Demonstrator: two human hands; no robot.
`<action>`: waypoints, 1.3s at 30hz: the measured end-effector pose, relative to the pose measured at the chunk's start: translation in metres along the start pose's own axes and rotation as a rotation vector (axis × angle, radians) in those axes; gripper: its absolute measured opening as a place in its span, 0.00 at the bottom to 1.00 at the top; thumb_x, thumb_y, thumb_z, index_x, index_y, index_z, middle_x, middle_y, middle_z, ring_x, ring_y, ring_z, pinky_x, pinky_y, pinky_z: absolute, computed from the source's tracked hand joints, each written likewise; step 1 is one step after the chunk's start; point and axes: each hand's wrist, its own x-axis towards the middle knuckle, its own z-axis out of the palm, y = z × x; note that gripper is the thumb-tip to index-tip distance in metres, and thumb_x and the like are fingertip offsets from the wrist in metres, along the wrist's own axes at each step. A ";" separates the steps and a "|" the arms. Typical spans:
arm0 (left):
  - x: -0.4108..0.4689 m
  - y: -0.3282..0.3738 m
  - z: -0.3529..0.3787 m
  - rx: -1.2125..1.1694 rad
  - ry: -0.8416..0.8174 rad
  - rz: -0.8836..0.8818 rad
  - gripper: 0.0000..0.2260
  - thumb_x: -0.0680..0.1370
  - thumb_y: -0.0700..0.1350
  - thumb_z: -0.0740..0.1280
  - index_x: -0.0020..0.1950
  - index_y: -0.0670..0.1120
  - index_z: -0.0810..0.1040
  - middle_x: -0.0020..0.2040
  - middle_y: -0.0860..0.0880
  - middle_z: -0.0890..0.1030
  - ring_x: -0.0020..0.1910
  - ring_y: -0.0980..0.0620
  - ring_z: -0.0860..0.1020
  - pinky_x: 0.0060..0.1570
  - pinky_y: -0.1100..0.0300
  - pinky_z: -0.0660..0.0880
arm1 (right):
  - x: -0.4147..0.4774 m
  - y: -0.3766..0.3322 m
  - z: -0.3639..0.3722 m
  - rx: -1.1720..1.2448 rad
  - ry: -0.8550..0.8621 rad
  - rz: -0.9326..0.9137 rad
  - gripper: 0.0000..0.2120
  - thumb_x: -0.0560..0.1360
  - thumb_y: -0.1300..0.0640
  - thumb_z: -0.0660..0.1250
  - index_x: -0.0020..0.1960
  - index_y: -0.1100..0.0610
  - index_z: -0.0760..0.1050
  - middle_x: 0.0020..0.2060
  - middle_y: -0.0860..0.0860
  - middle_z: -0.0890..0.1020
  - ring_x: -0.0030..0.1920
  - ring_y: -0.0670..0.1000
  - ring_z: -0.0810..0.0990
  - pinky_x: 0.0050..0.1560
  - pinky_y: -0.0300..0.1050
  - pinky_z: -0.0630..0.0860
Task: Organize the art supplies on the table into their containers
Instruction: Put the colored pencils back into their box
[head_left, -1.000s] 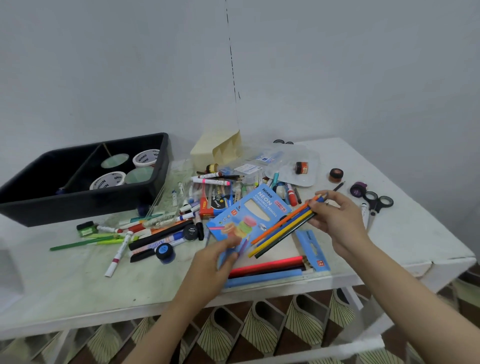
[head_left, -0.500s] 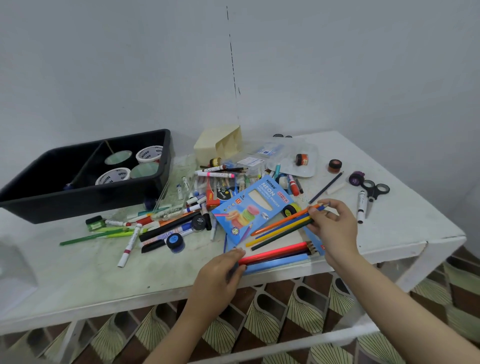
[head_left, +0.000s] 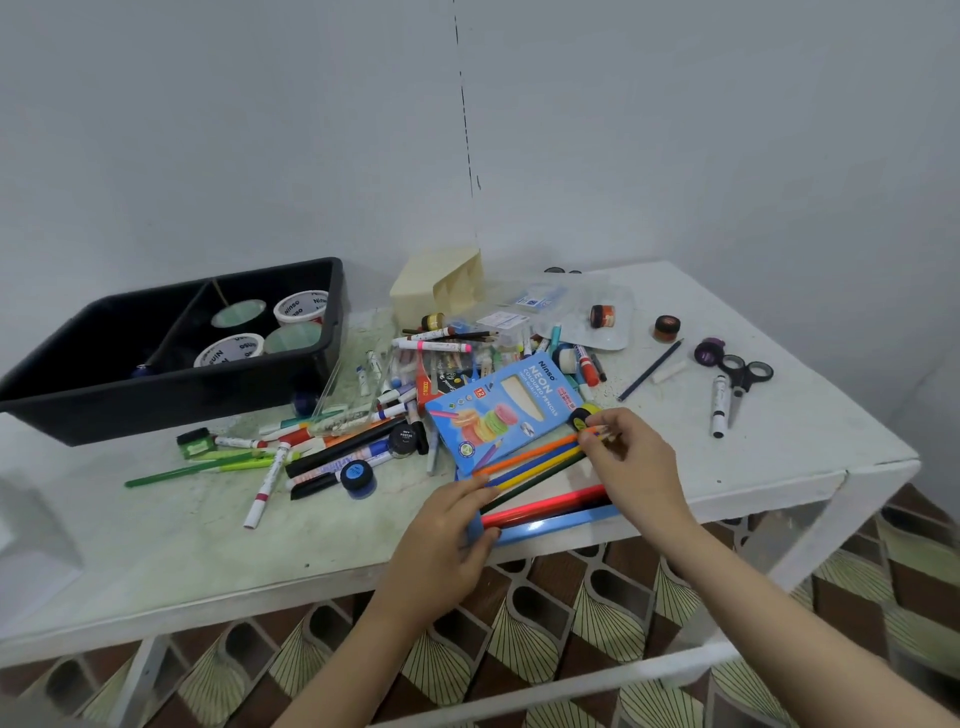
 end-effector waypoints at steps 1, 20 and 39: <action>0.001 0.000 0.000 -0.001 -0.005 0.000 0.21 0.76 0.49 0.67 0.69 0.50 0.71 0.67 0.57 0.70 0.66 0.63 0.63 0.62 0.75 0.55 | 0.000 0.002 -0.001 -0.066 -0.029 -0.027 0.08 0.77 0.56 0.65 0.56 0.55 0.75 0.43 0.46 0.77 0.42 0.41 0.73 0.36 0.23 0.67; 0.019 -0.003 -0.002 0.120 -0.159 0.052 0.27 0.75 0.50 0.56 0.75 0.51 0.60 0.74 0.57 0.62 0.72 0.67 0.48 0.69 0.70 0.35 | -0.001 0.045 -0.021 -0.636 -0.492 -0.322 0.50 0.65 0.25 0.27 0.76 0.50 0.56 0.75 0.47 0.59 0.75 0.45 0.53 0.71 0.35 0.42; 0.029 -0.002 -0.002 0.153 -0.146 0.105 0.30 0.71 0.54 0.51 0.73 0.50 0.65 0.71 0.55 0.67 0.68 0.69 0.50 0.67 0.71 0.34 | 0.004 0.051 -0.027 -0.597 -0.498 -0.419 0.29 0.75 0.35 0.42 0.67 0.47 0.67 0.67 0.44 0.71 0.70 0.44 0.62 0.69 0.34 0.50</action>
